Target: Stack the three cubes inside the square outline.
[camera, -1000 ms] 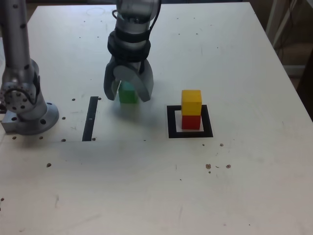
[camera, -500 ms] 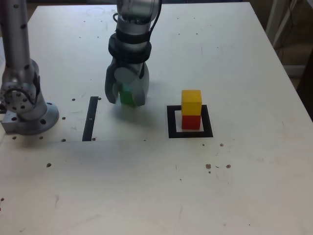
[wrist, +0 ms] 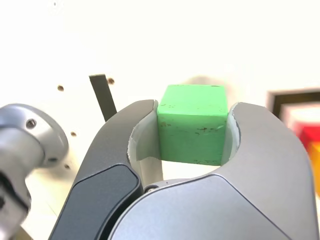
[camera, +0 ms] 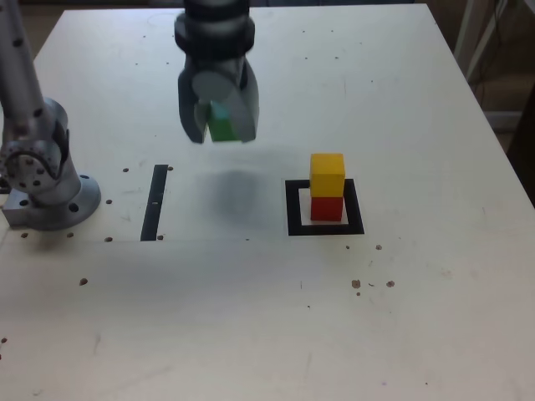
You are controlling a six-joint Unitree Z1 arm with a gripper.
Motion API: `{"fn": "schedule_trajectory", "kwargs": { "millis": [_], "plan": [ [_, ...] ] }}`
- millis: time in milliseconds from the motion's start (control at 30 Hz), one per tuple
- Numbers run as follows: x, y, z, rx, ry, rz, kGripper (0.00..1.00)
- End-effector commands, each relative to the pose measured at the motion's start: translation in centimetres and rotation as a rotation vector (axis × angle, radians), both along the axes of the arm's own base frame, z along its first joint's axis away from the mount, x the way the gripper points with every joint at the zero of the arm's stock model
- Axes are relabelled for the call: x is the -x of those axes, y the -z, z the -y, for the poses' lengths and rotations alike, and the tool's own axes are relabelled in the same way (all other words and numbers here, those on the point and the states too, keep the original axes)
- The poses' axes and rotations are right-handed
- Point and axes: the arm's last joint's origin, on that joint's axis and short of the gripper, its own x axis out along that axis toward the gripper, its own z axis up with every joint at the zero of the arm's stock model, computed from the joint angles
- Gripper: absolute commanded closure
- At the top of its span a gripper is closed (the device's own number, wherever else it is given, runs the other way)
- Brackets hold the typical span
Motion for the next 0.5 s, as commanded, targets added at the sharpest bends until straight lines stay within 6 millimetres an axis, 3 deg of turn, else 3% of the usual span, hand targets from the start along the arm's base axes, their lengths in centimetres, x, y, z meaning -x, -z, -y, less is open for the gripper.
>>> {"fn": "schedule_trajectory", "kwargs": {
  "millis": [0, 167, 467],
  "plan": [
    [0.2, -3.2, 0.3, 0.001, -0.006, -0.006, 0.84],
    [-0.3, -6.1, 1.0, -0.002, -0.013, 0.024, 0.84],
    [-3.6, -7.8, 2.9, 0.004, -0.010, 0.066, 0.84]
  ]
}}
